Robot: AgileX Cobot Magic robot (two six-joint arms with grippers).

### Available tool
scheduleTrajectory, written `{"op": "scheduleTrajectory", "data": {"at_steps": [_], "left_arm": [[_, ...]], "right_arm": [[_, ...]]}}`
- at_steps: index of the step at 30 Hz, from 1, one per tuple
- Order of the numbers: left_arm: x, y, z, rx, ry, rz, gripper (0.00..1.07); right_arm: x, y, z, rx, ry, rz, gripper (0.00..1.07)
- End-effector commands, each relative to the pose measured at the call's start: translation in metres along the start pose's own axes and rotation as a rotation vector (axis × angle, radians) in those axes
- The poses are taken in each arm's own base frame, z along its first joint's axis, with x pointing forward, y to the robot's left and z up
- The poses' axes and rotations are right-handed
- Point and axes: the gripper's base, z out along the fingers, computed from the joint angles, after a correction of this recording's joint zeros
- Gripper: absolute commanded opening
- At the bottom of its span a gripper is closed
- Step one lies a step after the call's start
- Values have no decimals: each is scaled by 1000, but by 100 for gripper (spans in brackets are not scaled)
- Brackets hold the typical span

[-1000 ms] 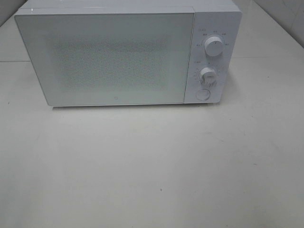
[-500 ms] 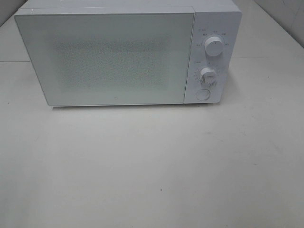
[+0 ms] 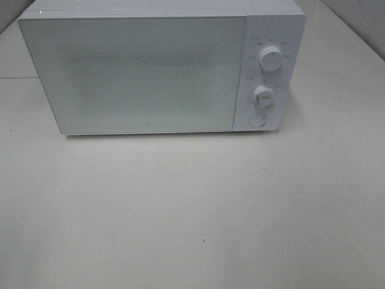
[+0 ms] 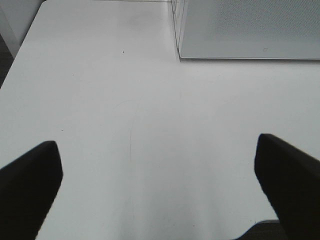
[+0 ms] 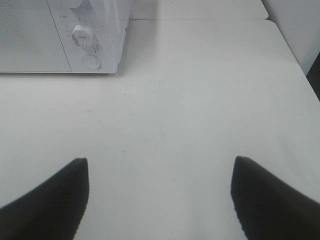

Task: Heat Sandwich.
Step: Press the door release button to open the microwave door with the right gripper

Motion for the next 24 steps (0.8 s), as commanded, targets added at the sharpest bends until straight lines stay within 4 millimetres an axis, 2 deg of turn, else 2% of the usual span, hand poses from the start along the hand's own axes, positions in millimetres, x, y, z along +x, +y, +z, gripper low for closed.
{"op": "scheduleTrajectory", "data": {"at_steps": [1, 7, 11, 24], "left_arm": [[0, 0, -2, 3, -27, -10, 100], [0, 0, -2, 3, -27, -10, 100], [0, 0, -2, 3, -27, -10, 100], [0, 0, -2, 3, -27, -10, 100]], "right_arm": [[-3, -1, -7, 6, -72, 9, 75], [-18, 1, -11, -9, -236, 9, 75], [-29, 2, -5, -19, -331, 5, 75], [-62, 10, 43, -41, -334, -14, 75]]}}
